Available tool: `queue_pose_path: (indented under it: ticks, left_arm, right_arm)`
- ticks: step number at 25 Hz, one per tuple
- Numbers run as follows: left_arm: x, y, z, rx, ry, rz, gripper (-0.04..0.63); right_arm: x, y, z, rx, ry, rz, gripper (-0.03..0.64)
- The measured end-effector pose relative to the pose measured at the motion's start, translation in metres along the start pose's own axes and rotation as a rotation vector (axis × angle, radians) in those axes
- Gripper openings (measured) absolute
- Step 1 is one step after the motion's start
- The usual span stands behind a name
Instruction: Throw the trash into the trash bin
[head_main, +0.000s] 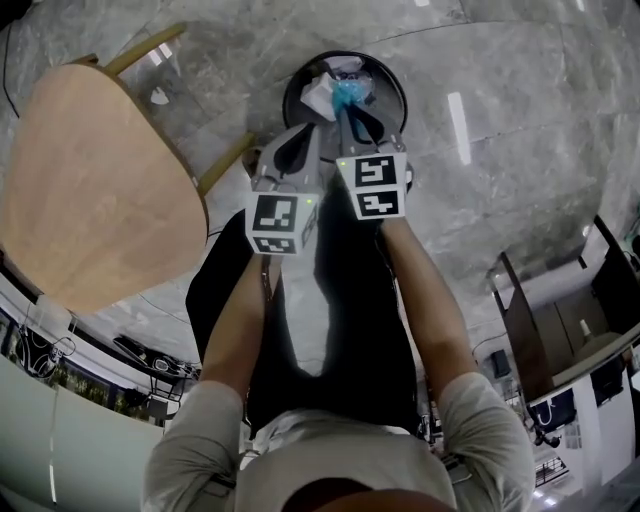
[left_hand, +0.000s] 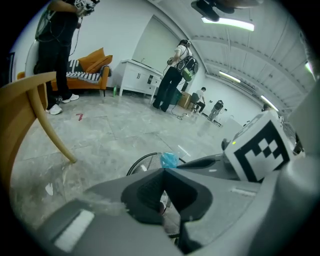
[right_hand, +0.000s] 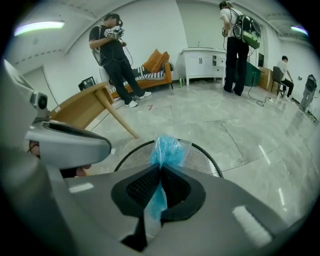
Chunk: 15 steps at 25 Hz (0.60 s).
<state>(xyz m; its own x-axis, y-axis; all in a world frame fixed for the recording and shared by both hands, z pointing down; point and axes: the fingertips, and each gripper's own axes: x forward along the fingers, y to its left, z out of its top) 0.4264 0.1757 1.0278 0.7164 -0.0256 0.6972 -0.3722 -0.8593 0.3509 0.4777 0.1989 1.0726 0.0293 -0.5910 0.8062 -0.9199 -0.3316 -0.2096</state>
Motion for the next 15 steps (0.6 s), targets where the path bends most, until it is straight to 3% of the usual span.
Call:
queue_pose_path:
  ticks: [4, 15]
  left_arm:
    - [0.013, 0.012, -0.003, -0.06, -0.012, -0.01, 0.018]
    - [0.026, 0.035, -0.017, -0.093, -0.02, 0.027, 0.018]
  right_arm:
    - [0.04, -0.005, -0.012, 0.002, 0.013, 0.003, 0.025]
    - [0.111, -0.015, -0.055, -0.032, 0.159, -0.039, 0.028]
